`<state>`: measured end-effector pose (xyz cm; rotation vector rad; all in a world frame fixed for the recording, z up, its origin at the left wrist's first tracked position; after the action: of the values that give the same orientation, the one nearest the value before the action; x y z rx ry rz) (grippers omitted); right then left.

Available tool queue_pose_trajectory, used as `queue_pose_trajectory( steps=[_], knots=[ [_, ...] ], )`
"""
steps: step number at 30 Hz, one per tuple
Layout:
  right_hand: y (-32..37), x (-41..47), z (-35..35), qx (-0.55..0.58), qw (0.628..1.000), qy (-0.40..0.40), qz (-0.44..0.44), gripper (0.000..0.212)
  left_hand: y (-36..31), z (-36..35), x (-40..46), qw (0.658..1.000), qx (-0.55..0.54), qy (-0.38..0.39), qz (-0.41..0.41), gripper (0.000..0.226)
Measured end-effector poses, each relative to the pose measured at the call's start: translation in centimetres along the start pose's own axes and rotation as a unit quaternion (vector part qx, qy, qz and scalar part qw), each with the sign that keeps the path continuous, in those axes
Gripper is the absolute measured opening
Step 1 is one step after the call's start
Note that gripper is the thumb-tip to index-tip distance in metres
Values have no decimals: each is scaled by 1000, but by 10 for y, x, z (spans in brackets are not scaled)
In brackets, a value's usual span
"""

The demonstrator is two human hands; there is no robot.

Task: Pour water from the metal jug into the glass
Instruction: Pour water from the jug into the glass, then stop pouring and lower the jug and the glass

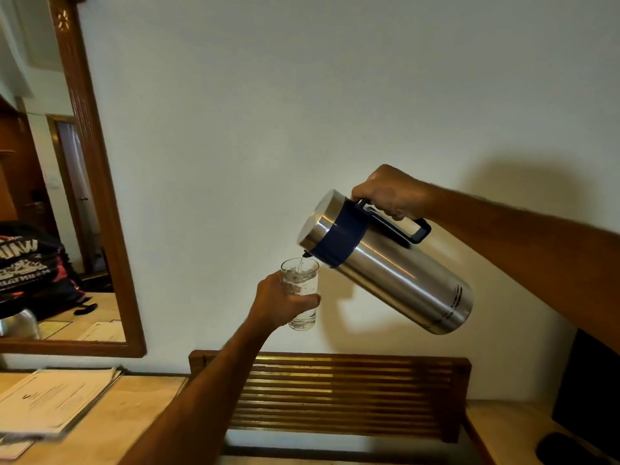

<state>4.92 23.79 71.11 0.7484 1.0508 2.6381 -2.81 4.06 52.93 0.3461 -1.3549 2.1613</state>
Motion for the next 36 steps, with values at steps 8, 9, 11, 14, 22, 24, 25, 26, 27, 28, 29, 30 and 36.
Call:
queue_pose_trajectory(
  steps=[8, 9, 11, 14, 22, 24, 25, 26, 27, 28, 29, 30, 36],
  knots=[
    [-85, -39, -1, 227, 968, -63, -87, 41, -3, 5, -2, 999, -35, -11, -4, 24],
    [-99, -47, -5, 256, 959, -73, -101, 41, 1, 4, -3, 999, -42, -13, 4, 26],
    [-133, -63, -19, 305, 938, -97, -135, 43, 20, -6, -9, 998, -54, -10, 41, 40],
    [-183, -92, -48, 349, 909, -129, -185, 44, 60, -30, -30, 992, -74, 11, 102, 64],
    [-330, -169, -163, 394, 844, -193, -309, 33, 198, -131, -124, 954, -131, 93, 253, 65],
    [-374, -190, -195, 391, 833, -205, -335, 29, 244, -163, -155, 945, -115, 114, 285, 69],
    [-393, -200, -209, 388, 830, -205, -344, 29, 265, -176, -169, 940, -108, 121, 300, 70],
    [-413, -209, -224, 385, 828, -203, -353, 30, 286, -188, -184, 937, -98, 127, 310, 71],
    [-435, -219, -240, 388, 824, -201, -360, 31, 309, -204, -198, 935, -89, 133, 318, 72],
    [-456, -227, -254, 388, 822, -201, -366, 34, 330, -217, -211, 931, -80, 135, 329, 73],
    [-475, -236, -265, 385, 821, -202, -371, 37, 351, -228, -224, 926, -72, 134, 345, 75],
    [-491, -244, -274, 380, 819, -206, -378, 37, 370, -236, -238, 920, -65, 129, 365, 75],
    [-567, -290, -330, 367, 821, -206, -386, 31, 460, -279, -314, 889, -37, 115, 441, 77]
  ],
)
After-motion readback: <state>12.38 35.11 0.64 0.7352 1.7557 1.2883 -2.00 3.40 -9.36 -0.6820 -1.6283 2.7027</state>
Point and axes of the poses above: each hand's wrist, its own x-axis towards the middle knuckle, its own z-axis out of the back of the hand, y = z × x, the point moved 9 cm from there along x, towards the middle knuckle, and after that the axes turned 7 degrees about -y, right-handed, at the moved point
